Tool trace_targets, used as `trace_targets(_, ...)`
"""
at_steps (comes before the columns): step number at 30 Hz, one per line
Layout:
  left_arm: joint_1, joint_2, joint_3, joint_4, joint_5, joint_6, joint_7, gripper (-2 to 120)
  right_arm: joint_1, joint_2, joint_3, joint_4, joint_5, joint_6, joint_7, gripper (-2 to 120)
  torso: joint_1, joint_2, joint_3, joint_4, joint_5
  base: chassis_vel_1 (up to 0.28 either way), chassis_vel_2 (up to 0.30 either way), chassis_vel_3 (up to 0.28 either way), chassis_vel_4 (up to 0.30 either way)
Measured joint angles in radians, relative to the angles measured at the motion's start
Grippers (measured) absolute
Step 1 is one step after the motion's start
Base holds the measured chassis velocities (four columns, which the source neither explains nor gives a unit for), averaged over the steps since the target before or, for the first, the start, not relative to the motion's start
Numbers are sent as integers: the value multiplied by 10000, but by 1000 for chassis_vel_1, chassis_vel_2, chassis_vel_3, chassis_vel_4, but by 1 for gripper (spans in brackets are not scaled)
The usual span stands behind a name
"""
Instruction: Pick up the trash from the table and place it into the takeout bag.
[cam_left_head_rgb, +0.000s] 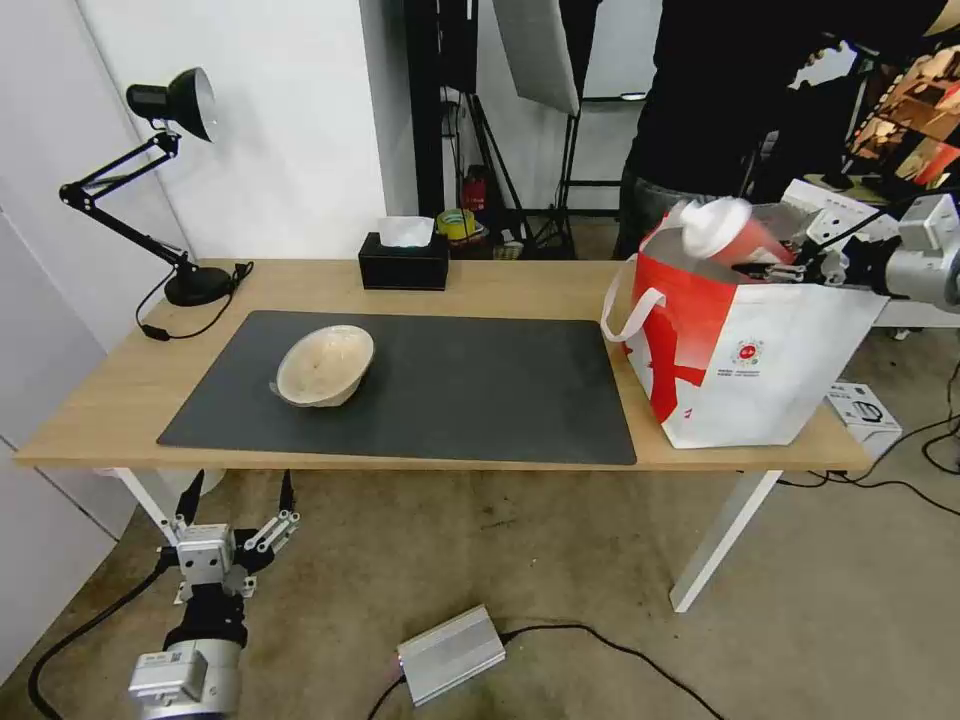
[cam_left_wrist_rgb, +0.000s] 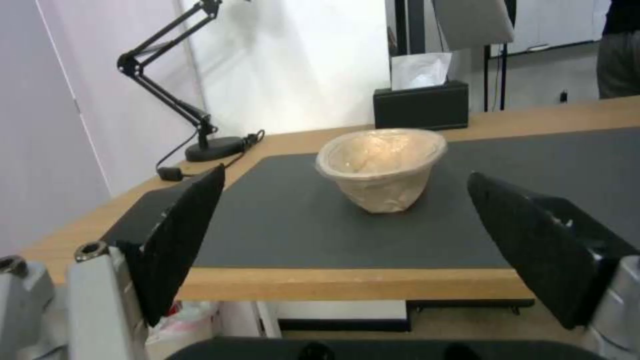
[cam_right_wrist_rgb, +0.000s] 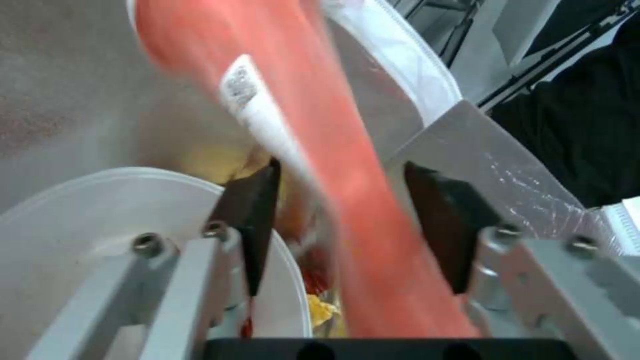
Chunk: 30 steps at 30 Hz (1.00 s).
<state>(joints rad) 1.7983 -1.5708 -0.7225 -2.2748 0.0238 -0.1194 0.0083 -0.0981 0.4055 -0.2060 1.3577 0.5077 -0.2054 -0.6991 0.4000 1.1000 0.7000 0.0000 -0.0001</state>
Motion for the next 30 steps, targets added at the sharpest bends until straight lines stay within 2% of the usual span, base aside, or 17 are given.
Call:
trace_targets(2,2,-6,6,-9,8,0,0,98,17,-11,0,15,8,4,-9,63,0,0,0,0,0,0,0,0,0)
trace_targets(3,2,-6,6,-9,8,0,0,98,17,-11,0,15,8,4,-9,63,0,0,0,0,0,0,0,0,0)
trace_targets(11,9,-13,17,-40,30,-1,0,98,28,-93,57,131,126,22,-40,93,0,1,0,-1,0,0,0,0,0)
trace_targets(23,23,-12,31,-68,45,-5,0,98,88,-128,572,852,1306,-56,797,98,0,0,0,0,0,0,0,0,0)
trace_targets(30,57,-10,44,-138,73,-2,0,98,264,-28,1102,1755,2582,-64,2291,98,0,0,-1,0,1,0,0,0,0)
